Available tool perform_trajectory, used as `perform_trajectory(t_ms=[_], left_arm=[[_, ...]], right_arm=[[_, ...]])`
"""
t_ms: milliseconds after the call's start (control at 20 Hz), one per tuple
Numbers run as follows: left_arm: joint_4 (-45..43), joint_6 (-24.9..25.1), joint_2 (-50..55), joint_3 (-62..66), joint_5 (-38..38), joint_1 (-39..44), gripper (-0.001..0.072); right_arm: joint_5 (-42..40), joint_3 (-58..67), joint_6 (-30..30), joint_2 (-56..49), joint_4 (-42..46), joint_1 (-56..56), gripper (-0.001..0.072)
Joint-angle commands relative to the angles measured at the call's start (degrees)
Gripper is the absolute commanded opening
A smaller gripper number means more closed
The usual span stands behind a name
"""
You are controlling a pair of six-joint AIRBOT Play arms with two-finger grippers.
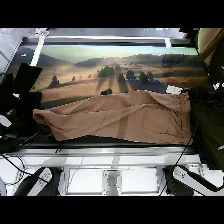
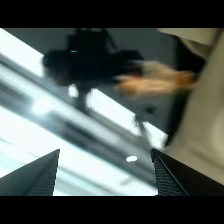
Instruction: Fold the clothes and pants, and hang the long-sleeved shirts on hangers.
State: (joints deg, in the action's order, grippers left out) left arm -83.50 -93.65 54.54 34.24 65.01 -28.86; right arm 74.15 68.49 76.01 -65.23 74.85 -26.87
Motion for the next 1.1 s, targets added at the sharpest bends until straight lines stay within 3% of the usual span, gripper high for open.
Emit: perform_trajectory(t_ms=[0,100,450,500,650,700,750,900,1050], left_arm=[[11.06,0.94,2.56,-1.31,-4.44,-0.09,0.067],[16.24,4.74,5.42,-1.31,-4.59,-0.09,0.0668],[20.72,8.85,10.43,-1.31,-7.45,0.31,0.0647],[21.59,10.16,11.28,-1.31,-7.87,0.83,0.0602],[24.22,10.58,11.87,-1.27,-12.17,2.54,0.0289],[24.65,10.71,11.82,-0.94,-13.05,2.99,0.0124],[24.68,12.44,11.8,-0.13,-13.14,3.1,0.0013],[19.74,15.28,10.32,6.93,-6.84,2.4,0.0008],[4.17,15.23,8.31,21.42,14.23,2.45,0.0008]], right_arm=[[2.21,0.0,0.42,1.46,-2.62,0.02,0.0556],[3.63,0.11,1.88,1.75,-3.69,0.13,0.0557],[6.1,0.24,5.99,3.04,-7.1,0.13,0.0556],[6.08,0.22,5.99,3.37,-8.22,0.13,0.0556],[5.97,0.24,5.99,4.63,-8.98,0.13,0.0556],[5.97,0.24,5.99,5.18,-8.98,0.11,0.0556],[5.95,0.26,5.97,5.7,-8.96,0.11,0.0556],[6.4,1.97,5.79,7.32,-7.82,0.11,0.0556],[6.69,6.64,5.42,8.48,-5.25,0.11,0.0556]])
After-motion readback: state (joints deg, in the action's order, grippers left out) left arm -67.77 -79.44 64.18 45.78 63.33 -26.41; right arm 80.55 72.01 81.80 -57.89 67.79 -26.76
